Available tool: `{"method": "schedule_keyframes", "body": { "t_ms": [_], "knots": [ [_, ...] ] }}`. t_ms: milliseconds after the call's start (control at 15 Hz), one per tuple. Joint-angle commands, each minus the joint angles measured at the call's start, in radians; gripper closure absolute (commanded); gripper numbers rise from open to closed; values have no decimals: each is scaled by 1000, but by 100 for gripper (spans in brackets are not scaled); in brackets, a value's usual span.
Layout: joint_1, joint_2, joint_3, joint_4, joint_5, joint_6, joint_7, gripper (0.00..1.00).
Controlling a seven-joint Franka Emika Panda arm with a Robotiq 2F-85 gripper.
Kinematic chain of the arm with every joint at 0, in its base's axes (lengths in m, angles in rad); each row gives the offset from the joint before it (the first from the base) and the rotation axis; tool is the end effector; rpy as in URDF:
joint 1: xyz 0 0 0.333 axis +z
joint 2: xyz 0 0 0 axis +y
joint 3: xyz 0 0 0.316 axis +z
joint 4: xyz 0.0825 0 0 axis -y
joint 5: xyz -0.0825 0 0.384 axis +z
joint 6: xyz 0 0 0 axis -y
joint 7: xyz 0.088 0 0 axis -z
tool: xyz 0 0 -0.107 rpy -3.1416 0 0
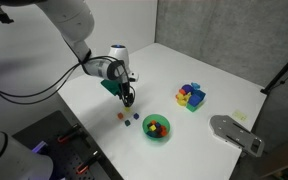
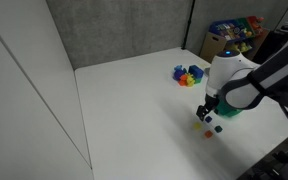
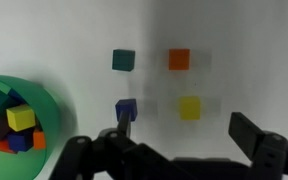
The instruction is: Put a yellow block in the bowl
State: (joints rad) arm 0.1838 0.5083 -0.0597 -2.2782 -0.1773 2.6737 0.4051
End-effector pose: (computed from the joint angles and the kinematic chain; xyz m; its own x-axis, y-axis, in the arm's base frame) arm 0.5075 0.0664 0.1215 0.9903 -0.1166 -0.0759 -0.1061 -0.9858 0.1305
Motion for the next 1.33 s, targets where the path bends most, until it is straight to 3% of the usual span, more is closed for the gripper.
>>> {"method": "schedule_keyframes", "body": {
  "t_ms": [0,733,800,867,1067,1267],
  "knots": [
    [33,86,-31,54,0,23,-8,0],
    [94,247,-51,155,83,100,10,0],
    [96,253,-51,161,91,100,9,6],
    [99,260,-53,167,99,101,10,26],
    [103,270,-54,182,114,92,9,37],
    [97,272,-52,194,129,82,6,63]
  ]
}}
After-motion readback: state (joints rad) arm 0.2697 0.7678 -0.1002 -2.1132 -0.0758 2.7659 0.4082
